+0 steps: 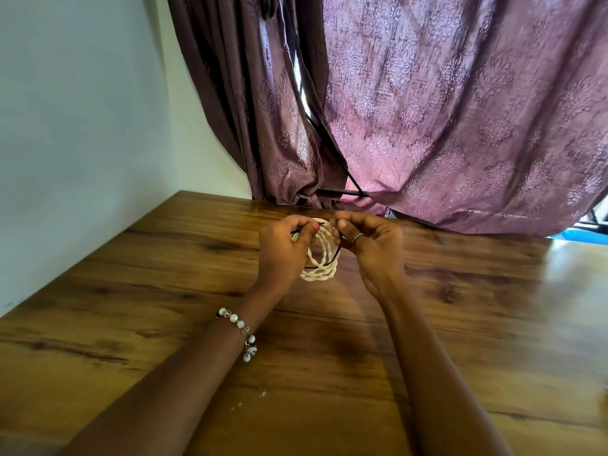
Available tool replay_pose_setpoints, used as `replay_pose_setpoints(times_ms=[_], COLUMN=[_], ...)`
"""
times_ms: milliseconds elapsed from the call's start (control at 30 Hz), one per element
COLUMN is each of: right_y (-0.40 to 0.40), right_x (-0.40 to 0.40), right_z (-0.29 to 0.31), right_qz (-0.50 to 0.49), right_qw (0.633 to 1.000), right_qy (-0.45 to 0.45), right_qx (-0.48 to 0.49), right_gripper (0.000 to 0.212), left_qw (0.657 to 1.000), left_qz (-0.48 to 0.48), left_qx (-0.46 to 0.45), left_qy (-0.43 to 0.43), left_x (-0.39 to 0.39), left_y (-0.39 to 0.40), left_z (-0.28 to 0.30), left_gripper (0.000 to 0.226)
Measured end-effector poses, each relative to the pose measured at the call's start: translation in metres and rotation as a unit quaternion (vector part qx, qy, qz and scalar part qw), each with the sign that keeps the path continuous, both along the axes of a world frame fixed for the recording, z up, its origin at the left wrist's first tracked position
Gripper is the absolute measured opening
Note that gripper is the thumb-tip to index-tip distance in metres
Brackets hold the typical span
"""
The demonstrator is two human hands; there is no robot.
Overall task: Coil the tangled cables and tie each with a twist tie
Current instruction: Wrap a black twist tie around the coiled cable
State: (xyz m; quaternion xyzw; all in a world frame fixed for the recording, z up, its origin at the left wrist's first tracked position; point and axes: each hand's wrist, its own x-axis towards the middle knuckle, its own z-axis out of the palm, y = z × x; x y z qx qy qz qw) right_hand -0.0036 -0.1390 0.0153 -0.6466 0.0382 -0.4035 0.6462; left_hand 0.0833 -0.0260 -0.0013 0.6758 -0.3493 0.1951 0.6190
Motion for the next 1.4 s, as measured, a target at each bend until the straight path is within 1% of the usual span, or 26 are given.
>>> replay_pose_setpoints(times_ms=[167,300,433,500,600,733,867,967,1200,1400], right_y=[0.002,-0.001,0.001,0.003,0.003,0.007,0.011,0.013,0.017,0.018], right_x=[0.001,0.0,0.002,0.004,0.007,0.007,0.006,0.005,0.002,0.001], right_z=[0.001,0.002,0.001,0.0,-0.003,-0.003,0.0,0.0,0.002,0.004], right_qz=[0.0,-0.038,-0.067,-0.073,-0.098,-0.112,-0.103,-0.093,-0.044,-0.043], right_qw=[0.999,0.997,0.99,0.988,0.987,0.987,0.993,0.995,0.997,0.998], right_qy=[0.006,-0.003,0.011,0.021,0.027,0.017,0.001,-0.002,-0.024,-0.011], right_qx=[-0.035,-0.061,-0.124,-0.133,-0.126,-0.113,-0.064,-0.044,0.063,0.04], right_gripper=[0.02,0.025,0.029,0.029,0.027,0.025,0.022,0.022,0.018,0.021], left_qw=[1.0,1.0,1.0,0.999,0.999,0.999,0.996,0.995,0.993,0.992], left_qz=[0.004,-0.011,-0.017,-0.032,-0.045,-0.026,0.007,0.012,0.016,0.026], left_qx=[-0.002,-0.001,0.002,0.001,-0.006,0.002,0.006,0.005,0.009,0.006], left_qy=[0.006,0.011,-0.018,-0.019,-0.009,-0.048,-0.083,-0.098,-0.113,-0.123], left_x=[0.001,0.001,-0.005,-0.008,-0.01,-0.009,-0.006,-0.005,-0.004,-0.005], left_y=[-0.001,-0.001,0.0,0.001,0.002,0.003,0.002,0.002,0.001,0.002], left_z=[-0.001,-0.001,0.002,0.003,0.004,0.005,0.004,0.003,0.002,0.003], left_gripper=[0.011,0.014,0.013,0.013,0.013,0.014,0.018,0.018,0.015,0.015])
